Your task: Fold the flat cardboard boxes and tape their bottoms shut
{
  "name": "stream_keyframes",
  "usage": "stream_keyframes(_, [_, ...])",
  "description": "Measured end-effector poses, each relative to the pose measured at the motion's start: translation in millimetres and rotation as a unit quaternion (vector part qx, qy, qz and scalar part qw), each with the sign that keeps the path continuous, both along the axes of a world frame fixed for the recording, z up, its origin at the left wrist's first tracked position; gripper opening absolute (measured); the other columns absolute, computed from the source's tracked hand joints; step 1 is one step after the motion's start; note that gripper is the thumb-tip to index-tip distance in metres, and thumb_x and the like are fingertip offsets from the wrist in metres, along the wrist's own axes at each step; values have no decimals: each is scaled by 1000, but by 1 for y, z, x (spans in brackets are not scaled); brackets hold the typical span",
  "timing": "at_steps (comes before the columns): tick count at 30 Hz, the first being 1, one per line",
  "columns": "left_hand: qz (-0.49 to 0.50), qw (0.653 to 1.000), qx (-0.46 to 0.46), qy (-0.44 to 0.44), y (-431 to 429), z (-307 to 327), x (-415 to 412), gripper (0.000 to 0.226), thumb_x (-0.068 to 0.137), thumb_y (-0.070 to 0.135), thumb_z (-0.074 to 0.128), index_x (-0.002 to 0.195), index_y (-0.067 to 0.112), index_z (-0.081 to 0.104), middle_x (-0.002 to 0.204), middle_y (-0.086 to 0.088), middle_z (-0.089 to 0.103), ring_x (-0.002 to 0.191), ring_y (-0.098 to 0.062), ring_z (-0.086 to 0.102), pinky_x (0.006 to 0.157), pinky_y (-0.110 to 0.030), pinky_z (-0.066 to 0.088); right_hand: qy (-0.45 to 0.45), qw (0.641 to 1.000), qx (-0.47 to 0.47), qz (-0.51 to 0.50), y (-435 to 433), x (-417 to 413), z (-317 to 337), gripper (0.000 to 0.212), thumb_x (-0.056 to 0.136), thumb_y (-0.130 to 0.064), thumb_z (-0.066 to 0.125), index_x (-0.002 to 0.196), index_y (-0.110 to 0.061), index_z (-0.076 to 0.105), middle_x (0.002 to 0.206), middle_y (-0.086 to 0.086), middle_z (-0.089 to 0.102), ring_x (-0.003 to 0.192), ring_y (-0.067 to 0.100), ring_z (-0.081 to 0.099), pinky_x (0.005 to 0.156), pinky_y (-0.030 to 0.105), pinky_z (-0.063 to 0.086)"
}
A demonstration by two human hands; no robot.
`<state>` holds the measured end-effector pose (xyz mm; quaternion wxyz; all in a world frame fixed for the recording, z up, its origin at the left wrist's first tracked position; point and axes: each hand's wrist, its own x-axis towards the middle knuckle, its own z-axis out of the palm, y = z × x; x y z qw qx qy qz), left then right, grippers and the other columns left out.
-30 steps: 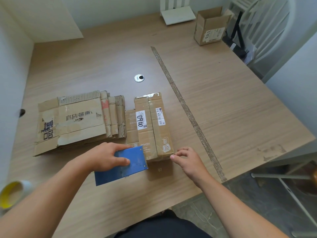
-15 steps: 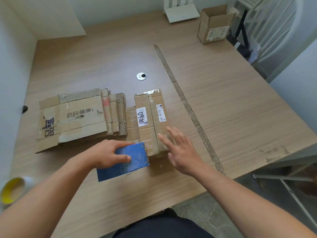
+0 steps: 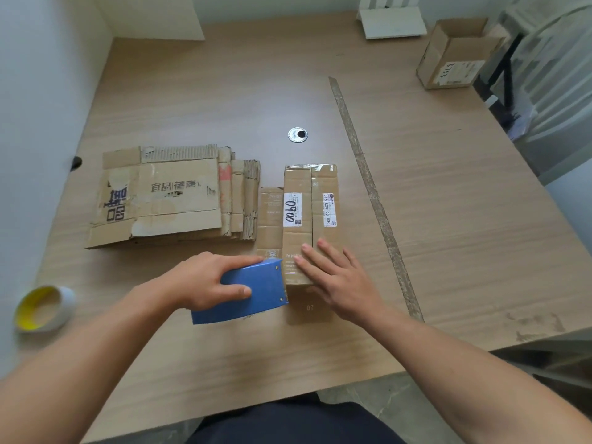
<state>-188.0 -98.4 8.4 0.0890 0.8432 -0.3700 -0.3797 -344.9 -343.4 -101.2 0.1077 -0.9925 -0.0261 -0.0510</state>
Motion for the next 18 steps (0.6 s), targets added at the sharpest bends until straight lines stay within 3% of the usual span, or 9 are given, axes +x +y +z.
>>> stream_keyframes(5, [-5, 1000, 7, -19, 12, 6, 6, 66, 73, 71, 43, 137, 69, 28, 105, 16, 61, 87, -9, 55, 83, -31, 49, -8, 1000, -1, 1, -2, 0, -2, 57, 92, -49, 43, 147, -37, 38, 153, -9, 45, 142, 20, 37, 103, 52, 43])
stream_keyframes(12, [5, 999, 41, -13, 29, 5, 25, 64, 77, 69, 50, 138, 67, 29, 118, 12, 63, 96, -11, 56, 85, -30, 47, 1, 1000, -2, 9, -4, -1, 0, 56, 92, -48, 41, 147, -36, 38, 154, -8, 43, 142, 23, 41, 102, 53, 43])
stream_keyframes(16, [31, 994, 69, -80, 38, 8, 33, 58, 86, 66, 53, 138, 68, 28, 109, 5, 62, 95, -15, 50, 76, -31, 41, 8, 1000, 9, 7, -3, 0, -2, 56, 95, -51, 39, 148, -37, 36, 156, -11, 39, 144, 22, 34, 103, 55, 41])
stream_keyframes(18, [26, 989, 82, -121, 29, 6, 29, 58, 88, 66, 51, 140, 67, 25, 117, -2, 61, 108, -22, 52, 82, -34, 43, 16, 1000, 13, 9, -2, 1, -3, 56, 95, -53, 38, 149, -37, 36, 157, -11, 37, 145, 22, 31, 103, 56, 41])
